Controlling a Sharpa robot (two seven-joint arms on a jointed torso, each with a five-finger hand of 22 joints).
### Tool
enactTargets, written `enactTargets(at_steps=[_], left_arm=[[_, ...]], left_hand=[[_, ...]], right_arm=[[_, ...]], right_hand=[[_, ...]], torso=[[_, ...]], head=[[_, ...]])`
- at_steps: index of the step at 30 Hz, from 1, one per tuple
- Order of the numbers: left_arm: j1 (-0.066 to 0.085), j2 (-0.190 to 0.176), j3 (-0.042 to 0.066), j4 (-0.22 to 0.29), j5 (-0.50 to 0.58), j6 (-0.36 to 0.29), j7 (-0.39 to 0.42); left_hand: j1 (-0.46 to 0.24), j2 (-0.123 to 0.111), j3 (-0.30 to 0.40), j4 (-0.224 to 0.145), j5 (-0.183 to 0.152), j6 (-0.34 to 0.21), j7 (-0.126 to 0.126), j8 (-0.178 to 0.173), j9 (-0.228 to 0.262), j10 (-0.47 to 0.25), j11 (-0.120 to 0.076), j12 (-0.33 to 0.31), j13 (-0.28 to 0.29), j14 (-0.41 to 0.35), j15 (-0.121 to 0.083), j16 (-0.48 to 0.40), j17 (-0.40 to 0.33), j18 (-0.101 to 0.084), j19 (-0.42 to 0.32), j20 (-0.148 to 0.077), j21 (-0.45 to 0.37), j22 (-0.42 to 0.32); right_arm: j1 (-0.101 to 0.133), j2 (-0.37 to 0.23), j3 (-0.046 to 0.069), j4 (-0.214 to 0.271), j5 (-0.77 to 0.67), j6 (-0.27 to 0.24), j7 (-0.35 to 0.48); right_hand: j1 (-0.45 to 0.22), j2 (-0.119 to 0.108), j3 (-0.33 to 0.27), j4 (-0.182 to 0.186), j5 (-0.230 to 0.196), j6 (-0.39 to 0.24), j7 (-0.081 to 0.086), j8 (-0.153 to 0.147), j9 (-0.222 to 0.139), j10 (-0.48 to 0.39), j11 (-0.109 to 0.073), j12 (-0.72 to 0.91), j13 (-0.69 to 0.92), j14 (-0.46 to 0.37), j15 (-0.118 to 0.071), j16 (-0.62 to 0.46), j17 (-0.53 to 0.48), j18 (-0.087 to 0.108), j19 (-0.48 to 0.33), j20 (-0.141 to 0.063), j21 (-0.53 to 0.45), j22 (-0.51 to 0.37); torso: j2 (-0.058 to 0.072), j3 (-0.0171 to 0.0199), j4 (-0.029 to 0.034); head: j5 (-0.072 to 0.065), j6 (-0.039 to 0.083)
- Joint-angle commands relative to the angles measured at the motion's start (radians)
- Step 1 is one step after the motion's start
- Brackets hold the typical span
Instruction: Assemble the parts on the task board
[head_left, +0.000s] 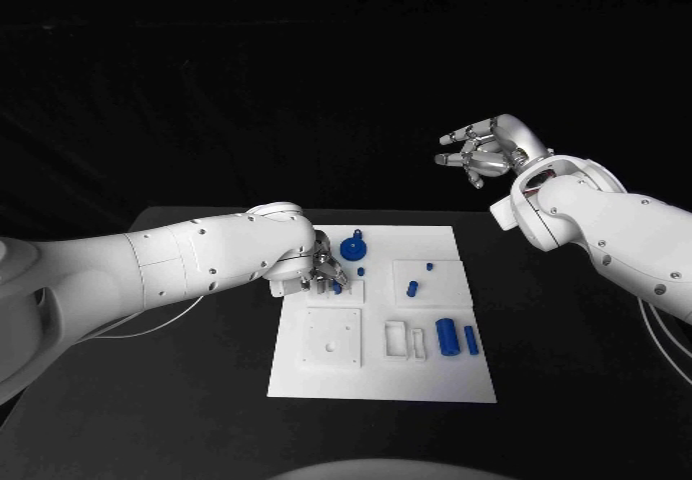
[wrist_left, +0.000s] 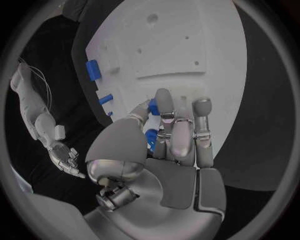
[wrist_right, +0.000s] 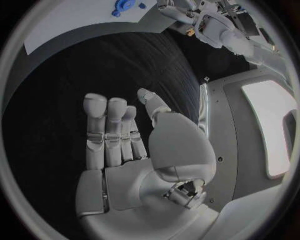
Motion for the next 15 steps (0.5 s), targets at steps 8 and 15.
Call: enactTargets(at_steps=[8, 15], left_arm=[[-0.017, -0.001, -0.009, 0.013, -0.013, 0.037, 0.003], [-0.018, -0.014, -0.009, 0.031, -0.053, 0.024, 0.008]], left_hand=[[0.045, 0.024, -0.002, -0.023, -0.042, 0.181, -0.111, 0.001, -0.004, 0.046, -0.004, 0.001, -0.004, 0.003, 0.004, 0.002, -0.007, 0.001, 0.006, 0.007, -0.011, 0.026], [0.049, 0.033, -0.006, -0.027, -0.057, 0.179, -0.110, 0.001, -0.006, 0.046, -0.004, 0.000, -0.005, 0.003, 0.004, 0.001, -0.011, 0.003, 0.006, 0.009, -0.013, 0.026]], right_arm=[[-0.002, 0.000, 0.000, 0.002, -0.009, 0.014, 0.003], [-0.004, -0.002, 0.000, 0.002, -0.009, 0.014, 0.003]], right_hand=[[-0.010, 0.000, 0.005, 0.003, 0.005, 0.006, 0.003, -0.004, -0.002, 0.000, -0.004, 0.000, 0.001, 0.009, -0.001, -0.005, 0.002, 0.015, 0.047, -0.008, 0.005, -0.001], [-0.010, 0.000, 0.005, 0.003, 0.005, 0.006, 0.003, -0.004, -0.002, 0.000, -0.004, 0.000, 0.001, 0.009, -0.001, -0.005, 0.002, 0.015, 0.047, -0.008, 0.005, -0.001]], torso=[[0.000, 0.0003, 0.0001], [0.000, -0.0002, 0.0005]], head=[[0.001, -0.002], [0.000, -0.004]])
